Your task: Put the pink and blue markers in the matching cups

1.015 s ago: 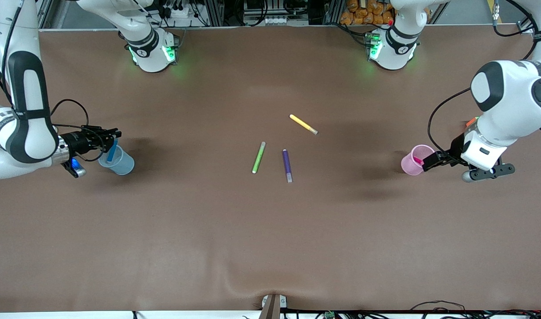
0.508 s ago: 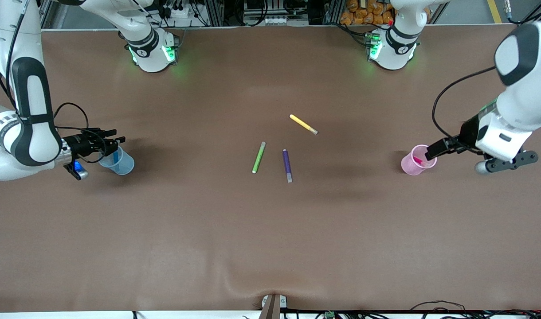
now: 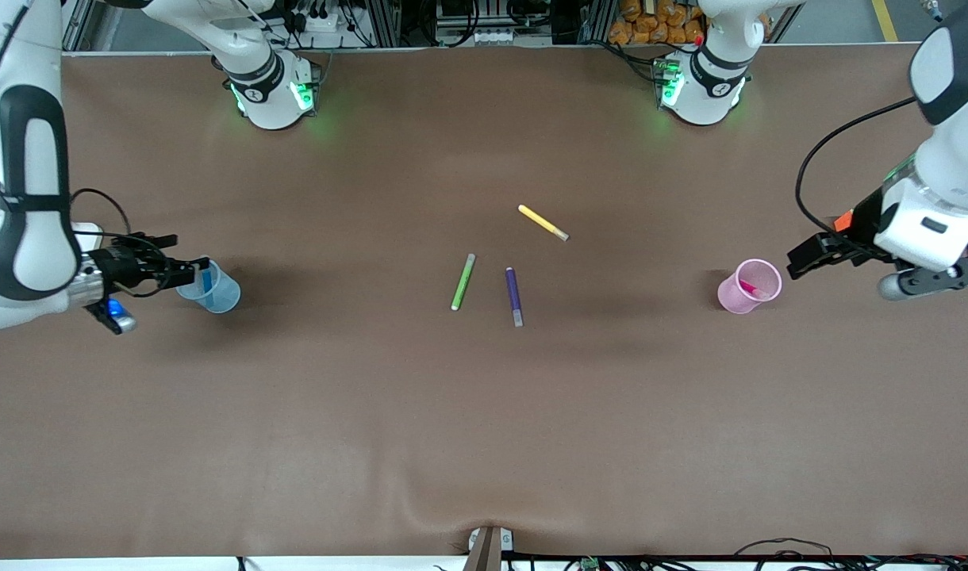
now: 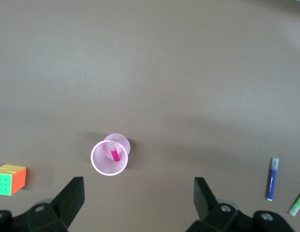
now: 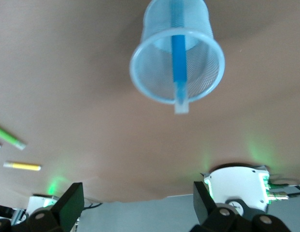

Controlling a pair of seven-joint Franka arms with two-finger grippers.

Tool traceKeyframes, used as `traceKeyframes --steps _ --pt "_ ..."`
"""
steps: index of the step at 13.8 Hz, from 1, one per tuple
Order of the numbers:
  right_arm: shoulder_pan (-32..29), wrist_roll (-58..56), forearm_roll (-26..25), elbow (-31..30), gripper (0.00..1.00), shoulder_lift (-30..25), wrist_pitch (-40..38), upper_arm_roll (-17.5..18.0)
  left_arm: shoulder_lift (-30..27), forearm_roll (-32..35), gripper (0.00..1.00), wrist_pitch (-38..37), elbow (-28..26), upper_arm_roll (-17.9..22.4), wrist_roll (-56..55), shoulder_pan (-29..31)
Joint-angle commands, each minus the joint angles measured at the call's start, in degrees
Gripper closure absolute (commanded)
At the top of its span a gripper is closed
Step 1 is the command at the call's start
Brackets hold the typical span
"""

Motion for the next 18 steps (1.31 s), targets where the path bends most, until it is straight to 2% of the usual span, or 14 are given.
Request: traceKeyframes --steps 1,2,4,5,7,8,10,11,14,15,17,18 --pt "0.07 -0.07 -1.53 4.54 0.00 -0.49 -3.40 1.36 0.15 1.45 0.00 -1.78 3.43 -0.28 2.42 0.17" --pt "0.07 -0.60 -1.45 5.15 0.00 -1.36 -3.05 1.89 0.15 1.45 0.00 -1.78 3.96 -0.19 5.40 0.43" --pt "-0.71 -0.69 -2.06 6.20 0.00 -3.20 -2.09 6.00 0.07 1.45 0.00 -3.87 6.33 0.07 8.24 0.70" --pt "-1.15 -1.04 -3.89 8.04 0.00 -3.56 -0.08 7.24 0.06 1.45 0.00 -7.37 7.30 0.24 8.42 0.79" --pt "-2.29 -5.23 -8.28 11.46 0.00 -4.79 1.34 10.75 -0.89 1.89 0.00 -9.51 9.41 1.55 9.11 0.09" --pt "-3.17 -8.65 -9.87 13.14 0.00 -5.58 1.34 11.47 -2.38 1.63 0.00 -10.03 8.81 5.65 11.90 -2.44" --pt "-3.35 -12.02 -9.97 15.34 0.00 -7.16 1.26 11.65 -4.67 1.36 0.00 -12.40 7.23 14.10 14.66 -11.39" --pt "-4.23 -12.38 -9.62 15.44 0.00 -9.34 1.34 12.00 -6.07 1.28 0.00 -14.15 5.48 15.44 14.48 -12.82" --pt "-6.69 -12.29 -10.14 15.61 0.00 -13.05 1.43 17.70 -11.79 1.10 0.00 -14.08 -0.50 19.30 14.22 -17.03" --pt "-7.65 -12.29 -10.93 15.70 0.00 -14.71 1.43 17.98 -12.76 0.84 0.00 -14.08 -1.47 20.71 14.22 -18.01" --pt "-8.36 -12.21 -11.29 16.23 0.00 -17.87 1.08 17.98 -14.52 -0.04 0.00 -14.26 -2.45 20.99 14.22 -18.11" --pt "-7.93 -12.20 -13.46 16.23 0.00 -19.20 0.82 18.15 -14.96 -0.04 0.00 -14.26 -3.23 21.08 14.22 -17.85"
